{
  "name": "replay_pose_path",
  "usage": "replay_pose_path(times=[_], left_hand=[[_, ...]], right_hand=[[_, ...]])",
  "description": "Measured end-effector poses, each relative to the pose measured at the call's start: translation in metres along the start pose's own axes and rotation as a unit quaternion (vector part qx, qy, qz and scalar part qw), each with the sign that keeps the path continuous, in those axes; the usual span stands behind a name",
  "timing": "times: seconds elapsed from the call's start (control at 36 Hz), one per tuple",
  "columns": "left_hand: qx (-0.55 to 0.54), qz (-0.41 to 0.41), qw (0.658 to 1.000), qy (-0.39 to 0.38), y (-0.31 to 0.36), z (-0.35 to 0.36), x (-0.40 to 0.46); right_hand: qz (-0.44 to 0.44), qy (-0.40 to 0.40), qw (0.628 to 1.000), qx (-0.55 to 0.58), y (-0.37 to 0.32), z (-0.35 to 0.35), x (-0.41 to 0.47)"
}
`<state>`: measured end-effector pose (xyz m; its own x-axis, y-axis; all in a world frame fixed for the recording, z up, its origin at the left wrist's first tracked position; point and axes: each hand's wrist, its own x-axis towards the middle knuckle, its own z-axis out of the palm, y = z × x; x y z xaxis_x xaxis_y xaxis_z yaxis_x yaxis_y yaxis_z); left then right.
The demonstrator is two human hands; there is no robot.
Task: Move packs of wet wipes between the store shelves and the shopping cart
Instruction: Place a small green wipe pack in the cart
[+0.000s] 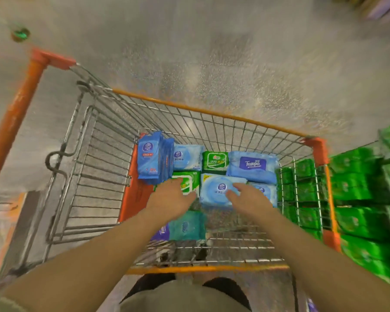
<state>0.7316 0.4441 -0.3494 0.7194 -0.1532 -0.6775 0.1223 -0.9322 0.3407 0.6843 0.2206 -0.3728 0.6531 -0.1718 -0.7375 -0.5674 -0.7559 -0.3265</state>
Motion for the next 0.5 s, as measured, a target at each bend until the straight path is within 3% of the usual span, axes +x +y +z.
replay_pose_path(times=[0.25, 0.39, 0.5], left_hand=[[0.072, 0.15, 0.986, 0.013, 0.056, -0.065, -0.034], [0.079, 0.212, 0.974, 0.001, 0.083, -0.106, -0.049], [0.127, 0.299, 0.945, 0.02, 0.107, -0.124, -0.071]], right_hand=[[-0.04, 0.157, 0.986, -0.047, 0.001, -0.072, -0.095], [-0.003, 0.239, 0.97, -0.04, 0.003, -0.088, -0.16], [0.05, 0.281, 0.957, -0.046, 0.004, -0.088, -0.213]])
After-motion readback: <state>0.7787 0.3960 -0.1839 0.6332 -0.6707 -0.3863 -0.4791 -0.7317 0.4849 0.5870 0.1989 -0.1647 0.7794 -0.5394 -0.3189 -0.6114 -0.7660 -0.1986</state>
